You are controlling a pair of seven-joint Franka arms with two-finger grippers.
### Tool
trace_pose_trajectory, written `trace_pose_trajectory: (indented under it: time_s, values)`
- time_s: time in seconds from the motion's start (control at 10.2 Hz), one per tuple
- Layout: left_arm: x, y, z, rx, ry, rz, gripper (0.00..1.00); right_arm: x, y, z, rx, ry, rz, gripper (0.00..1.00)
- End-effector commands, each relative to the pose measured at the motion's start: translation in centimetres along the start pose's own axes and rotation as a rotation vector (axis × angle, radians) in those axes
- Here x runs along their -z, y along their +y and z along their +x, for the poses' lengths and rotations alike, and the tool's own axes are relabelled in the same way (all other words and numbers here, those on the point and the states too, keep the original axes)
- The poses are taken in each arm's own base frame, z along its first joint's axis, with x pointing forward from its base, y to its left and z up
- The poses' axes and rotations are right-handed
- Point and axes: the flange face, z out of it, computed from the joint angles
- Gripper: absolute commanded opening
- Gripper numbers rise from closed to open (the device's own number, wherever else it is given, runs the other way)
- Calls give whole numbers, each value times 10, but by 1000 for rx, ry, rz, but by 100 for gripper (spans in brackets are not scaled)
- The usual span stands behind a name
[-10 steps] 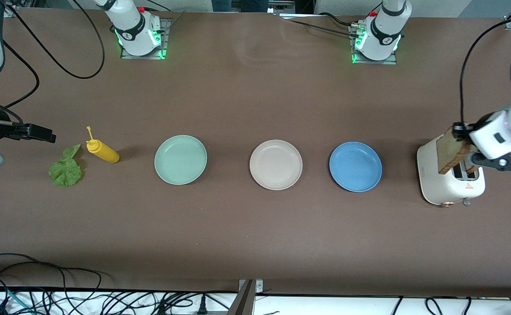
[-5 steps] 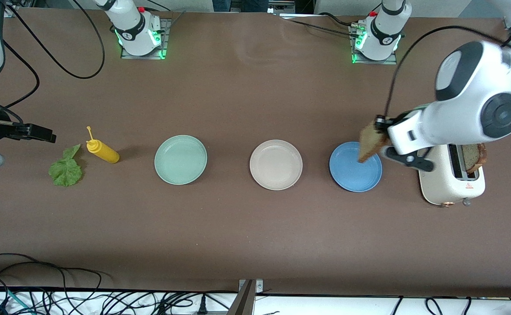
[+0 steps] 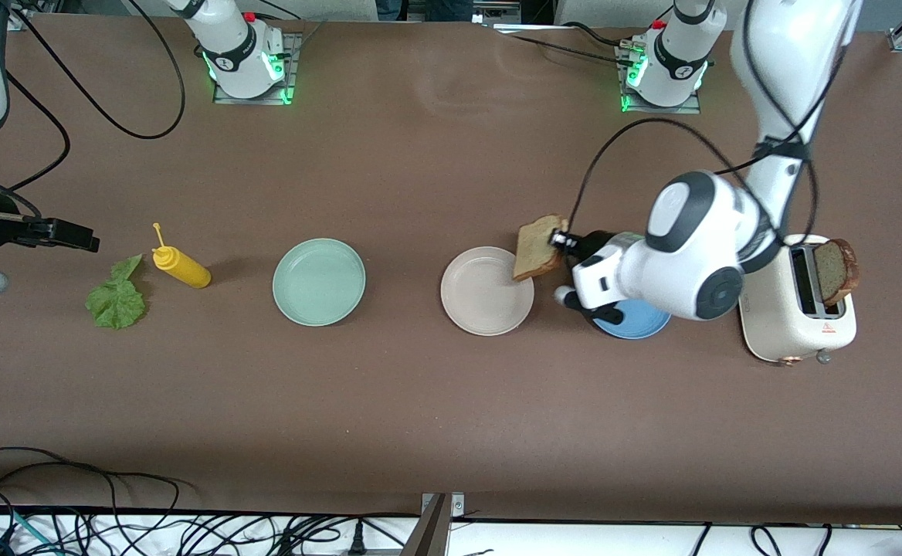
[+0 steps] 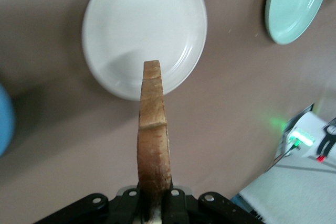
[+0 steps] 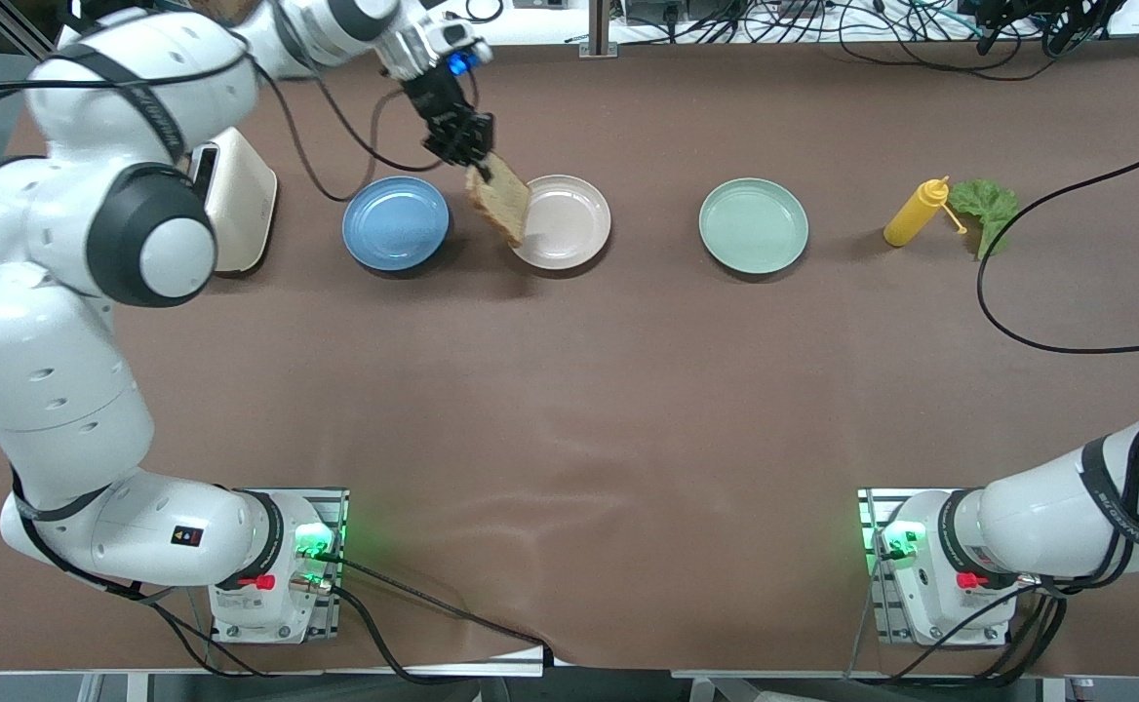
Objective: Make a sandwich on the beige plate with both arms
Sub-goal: 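Lift the bread slice out and lower it onto the beige plate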
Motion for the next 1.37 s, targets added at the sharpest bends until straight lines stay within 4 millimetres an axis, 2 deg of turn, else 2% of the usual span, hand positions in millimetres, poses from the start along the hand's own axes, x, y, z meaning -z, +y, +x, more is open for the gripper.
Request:
trace_pose_trajectory:
  time_s: [0.0, 0.29, 0.49, 0.59, 0.69, 0.78, 1.08, 1.27]
  values:
    - [-37, 13, 30, -45, 64, -52, 0, 2, -1, -3, 5, 1, 11, 100]
    - [-64, -11, 50, -206, 108, -292, 0, 2, 0, -3, 5, 0, 9, 100]
    - [-83, -39, 58, -293, 123, -321, 0, 2, 1, -3, 3, 0, 10, 100]
    - [-82, -52, 61, -320, 147, -326, 4, 2, 1, -3, 3, 0, 10, 100]
    - [-84, -67, 63, -342, 154, -332, 30, 2, 1, -3, 3, 0, 10, 100]
    - [-85, -72, 64, -370, 158, -330, 99, 2, 0, -3, 3, 1, 11, 100]
    - [-70, -77, 61, -371, 166, -316, 100, 1, 1, -3, 3, -3, 10, 100]
    - [-46, -82, 52, -401, 140, -204, 100, 1, 16, -4, -17, -8, 8, 100]
